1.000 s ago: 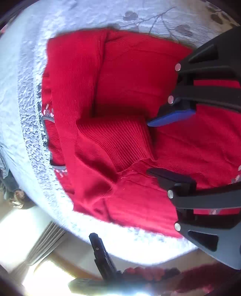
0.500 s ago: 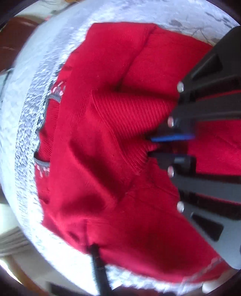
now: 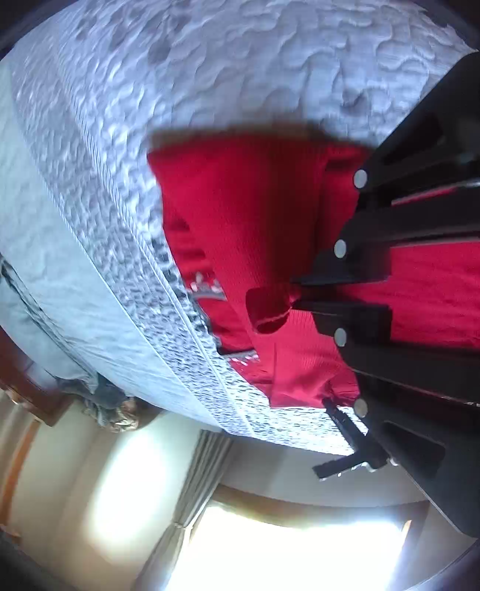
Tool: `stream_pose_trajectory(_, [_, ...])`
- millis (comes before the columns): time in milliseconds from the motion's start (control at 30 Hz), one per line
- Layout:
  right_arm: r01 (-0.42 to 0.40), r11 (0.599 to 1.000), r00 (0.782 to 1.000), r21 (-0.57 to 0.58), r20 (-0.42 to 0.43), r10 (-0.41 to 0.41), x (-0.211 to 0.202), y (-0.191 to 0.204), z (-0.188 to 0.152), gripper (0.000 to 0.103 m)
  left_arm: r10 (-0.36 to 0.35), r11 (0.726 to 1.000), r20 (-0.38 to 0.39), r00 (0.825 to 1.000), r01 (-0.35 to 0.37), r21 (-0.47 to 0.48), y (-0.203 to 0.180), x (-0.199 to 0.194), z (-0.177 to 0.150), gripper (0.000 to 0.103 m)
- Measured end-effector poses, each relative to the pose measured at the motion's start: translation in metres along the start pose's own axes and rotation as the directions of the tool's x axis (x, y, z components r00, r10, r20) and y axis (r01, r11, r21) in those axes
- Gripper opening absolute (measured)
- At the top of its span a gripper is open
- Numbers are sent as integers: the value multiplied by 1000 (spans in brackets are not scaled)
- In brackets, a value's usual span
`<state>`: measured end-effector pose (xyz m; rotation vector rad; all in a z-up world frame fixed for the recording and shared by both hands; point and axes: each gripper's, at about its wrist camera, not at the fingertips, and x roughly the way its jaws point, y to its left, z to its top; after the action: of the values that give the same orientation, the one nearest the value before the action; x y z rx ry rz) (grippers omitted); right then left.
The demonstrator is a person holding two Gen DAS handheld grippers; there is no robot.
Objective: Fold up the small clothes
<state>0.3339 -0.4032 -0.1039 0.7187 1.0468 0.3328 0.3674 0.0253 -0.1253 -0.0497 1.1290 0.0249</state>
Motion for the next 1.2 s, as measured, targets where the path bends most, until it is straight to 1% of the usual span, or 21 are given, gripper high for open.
stream_pose_trajectory(33, [9,1000,1000,12,2,-9,-3,-13,-4,6,-4,1000,-25,1000,4,-8,3,9,-2,58])
stream_pose_trajectory(167, [100,994,994,43,-52,-98,16,-55,-16,6,-39,999,-8,999,39,-13,9,13,-9,60])
stream_pose_trajectory(233, [97,994,994,41,-64,-94,25,-63,-18,6,-54,998,-27,998,55,12,7,10,-6,60])
stream_pose_trajectory(300, [74,997,996,32,-54,-72,25,-63,-16,11,-103,994,-32,994,104,31,6,4,-1,60])
stream_pose_trajectory(367, [38,999,998,37,-57,-36,24,-61,-13,33,-118,991,-16,993,118,61,2,-2,7,60])
stream_pose_trajectory(467, [55,998,995,21,-85,-53,29,-56,-5,34,-90,991,9,996,89,100,-3,-2,20,63])
stream_pose_trajectory(500, [60,998,994,18,-96,-58,31,-54,-3,33,-89,991,11,996,88,102,-4,1,23,63])
stream_pose_trajectory(567, [103,995,988,-8,-115,-104,34,-49,3,3,-83,991,2,997,82,105,-4,9,29,63])
stream_pose_trajectory(633, [93,995,989,-29,-109,-96,34,-40,11,3,-38,993,-12,999,39,109,-1,19,32,64])
stream_pose_trajectory(700, [69,994,995,-89,-63,-74,22,-21,20,3,1,996,-23,1000,1,90,8,32,34,68])
stream_pose_trajectory(733, [48,991,998,-127,-29,-52,15,-9,26,3,-10,998,-26,1000,11,65,15,37,35,74])
stream_pose_trajectory(800, [15,981,999,-195,34,-9,4,9,36,3,-63,998,-23,998,62,-20,30,42,36,73])
stream_pose_trajectory(833, [34,979,998,-203,50,-24,3,13,42,3,-74,996,-14,997,73,-54,34,43,36,73])
stream_pose_trajectory(900, [116,980,993,-161,13,-116,14,4,51,3,-45,997,0,999,45,-56,31,42,35,73])
stream_pose_trajectory(967, [212,975,973,-68,-82,-217,36,-25,51,3,5,999,15,1000,-4,-46,24,39,32,73])
stream_pose_trajectory(1033, [246,968,961,-39,-123,-249,54,-43,47,4,29,997,17,999,-28,-65,20,37,33,71])
stream_pose_trajectory(1067, [232,972,965,-32,-116,-234,56,-48,45,3,31,997,16,999,-30,-78,20,35,34,71])
stream_pose_trajectory(1100, [206,978,973,-16,-102,-207,54,-52,43,4,25,996,27,999,-23,-88,19,31,37,68])
stream_pose_trajectory(1133, [172,985,980,4,-100,-171,50,-54,41,12,23,996,48,999,-19,-82,16,26,40,66])
stream_pose_trajectory(1167, [144,989,985,7,-95,-143,46,-53,40,26,20,998,72,997,-15,-65,13,23,43,66])
stream_pose_trajectory(1200, [135,991,987,-5,-91,-135,43,-52,37,31,15,999,87,996,-11,-49,11,21,48,66])
